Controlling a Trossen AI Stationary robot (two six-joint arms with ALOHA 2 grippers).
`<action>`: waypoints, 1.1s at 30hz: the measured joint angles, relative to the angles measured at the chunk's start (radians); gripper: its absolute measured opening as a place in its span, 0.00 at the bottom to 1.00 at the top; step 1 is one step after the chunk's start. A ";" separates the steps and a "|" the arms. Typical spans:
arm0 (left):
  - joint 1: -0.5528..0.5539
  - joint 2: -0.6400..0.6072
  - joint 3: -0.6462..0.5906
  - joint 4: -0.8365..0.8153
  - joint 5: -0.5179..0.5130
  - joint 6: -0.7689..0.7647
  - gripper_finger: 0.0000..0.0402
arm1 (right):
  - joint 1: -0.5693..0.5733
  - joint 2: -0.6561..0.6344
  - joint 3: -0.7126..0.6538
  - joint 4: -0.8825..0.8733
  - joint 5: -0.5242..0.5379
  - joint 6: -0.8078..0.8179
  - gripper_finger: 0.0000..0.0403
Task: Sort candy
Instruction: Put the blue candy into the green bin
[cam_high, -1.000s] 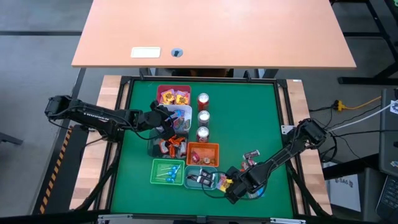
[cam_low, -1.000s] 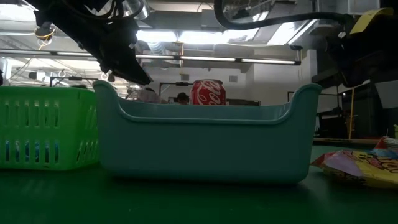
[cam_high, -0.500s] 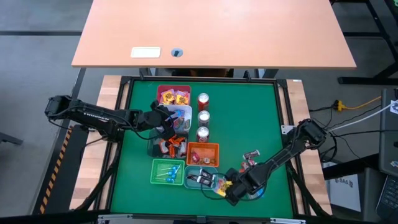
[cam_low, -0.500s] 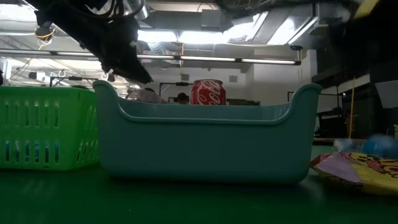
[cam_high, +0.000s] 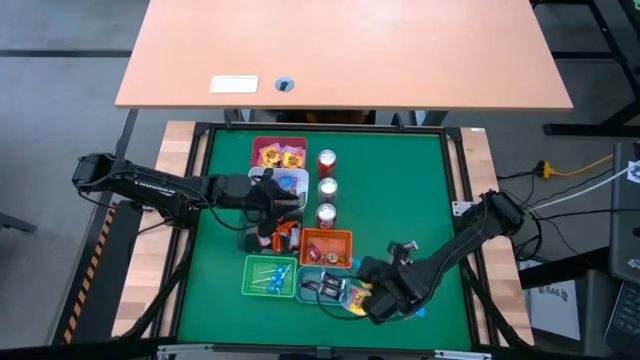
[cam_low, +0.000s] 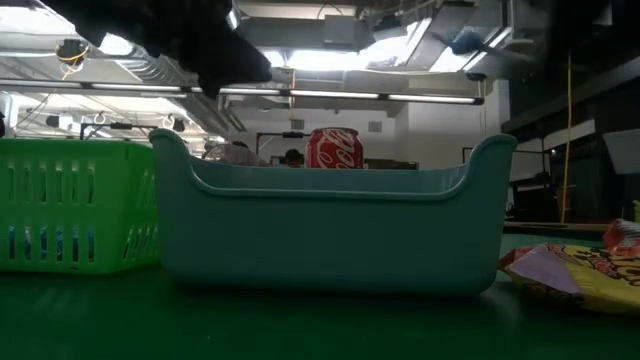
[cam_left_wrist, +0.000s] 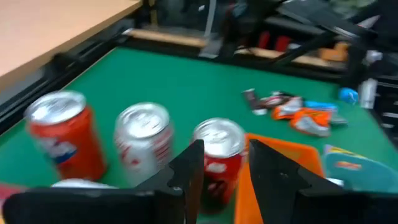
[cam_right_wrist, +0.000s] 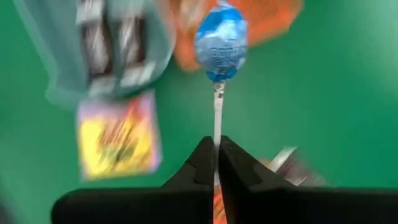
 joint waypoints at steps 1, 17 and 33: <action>-0.001 0.000 0.000 0.012 0.022 0.013 0.29 | -0.004 0.000 0.020 -0.015 0.060 -0.032 0.01; -0.110 0.000 0.000 0.174 0.083 0.207 0.29 | -0.223 0.000 0.114 0.327 0.442 -0.699 0.02; -0.119 0.000 0.000 0.205 0.088 0.217 0.29 | -0.318 0.000 0.114 0.679 0.217 -1.041 0.02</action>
